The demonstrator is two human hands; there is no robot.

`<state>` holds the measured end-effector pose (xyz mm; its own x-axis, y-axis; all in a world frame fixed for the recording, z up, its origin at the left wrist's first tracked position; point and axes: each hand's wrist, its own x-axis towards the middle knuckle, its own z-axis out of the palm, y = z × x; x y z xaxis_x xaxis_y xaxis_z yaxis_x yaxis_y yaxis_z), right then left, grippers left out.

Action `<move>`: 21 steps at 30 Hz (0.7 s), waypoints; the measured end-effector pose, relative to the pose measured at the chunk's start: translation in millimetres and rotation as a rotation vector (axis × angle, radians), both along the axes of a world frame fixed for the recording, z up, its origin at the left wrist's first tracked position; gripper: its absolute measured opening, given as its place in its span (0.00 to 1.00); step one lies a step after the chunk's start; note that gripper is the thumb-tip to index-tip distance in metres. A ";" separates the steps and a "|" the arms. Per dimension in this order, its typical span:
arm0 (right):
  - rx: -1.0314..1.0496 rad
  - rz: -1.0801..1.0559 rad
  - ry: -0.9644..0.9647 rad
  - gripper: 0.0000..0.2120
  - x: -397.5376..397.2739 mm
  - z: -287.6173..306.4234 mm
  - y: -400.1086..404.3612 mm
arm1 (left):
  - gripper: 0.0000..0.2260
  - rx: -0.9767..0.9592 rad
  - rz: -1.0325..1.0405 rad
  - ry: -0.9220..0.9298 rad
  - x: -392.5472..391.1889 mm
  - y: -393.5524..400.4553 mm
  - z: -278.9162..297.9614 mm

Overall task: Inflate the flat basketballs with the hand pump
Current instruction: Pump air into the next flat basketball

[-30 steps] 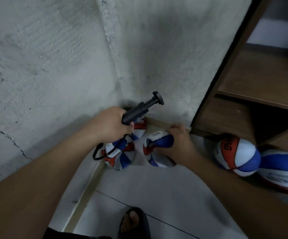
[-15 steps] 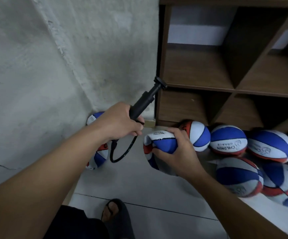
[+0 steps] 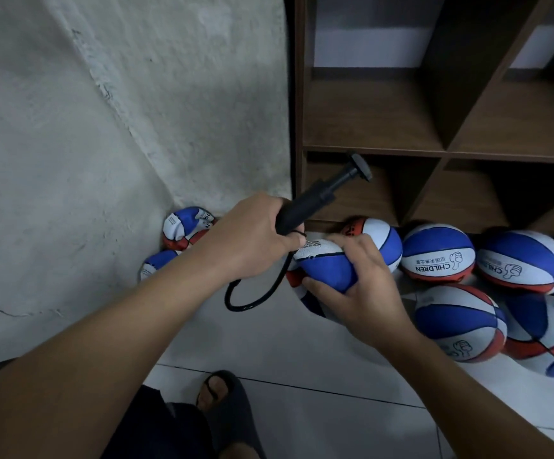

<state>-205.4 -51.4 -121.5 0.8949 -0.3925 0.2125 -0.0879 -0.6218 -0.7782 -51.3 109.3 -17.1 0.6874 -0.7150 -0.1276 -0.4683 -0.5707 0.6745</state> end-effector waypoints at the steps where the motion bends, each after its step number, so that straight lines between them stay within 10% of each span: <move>1: -0.017 -0.015 -0.005 0.29 -0.2 0.5 -1.3 | 0.04 -0.002 -0.002 0.004 0.3 0.3 -0.4; 21: -0.117 -0.002 0.053 0.17 8.1 -2.7 -4.2 | 0.05 0.124 -0.054 -0.189 -2.2 -3.8 -9.3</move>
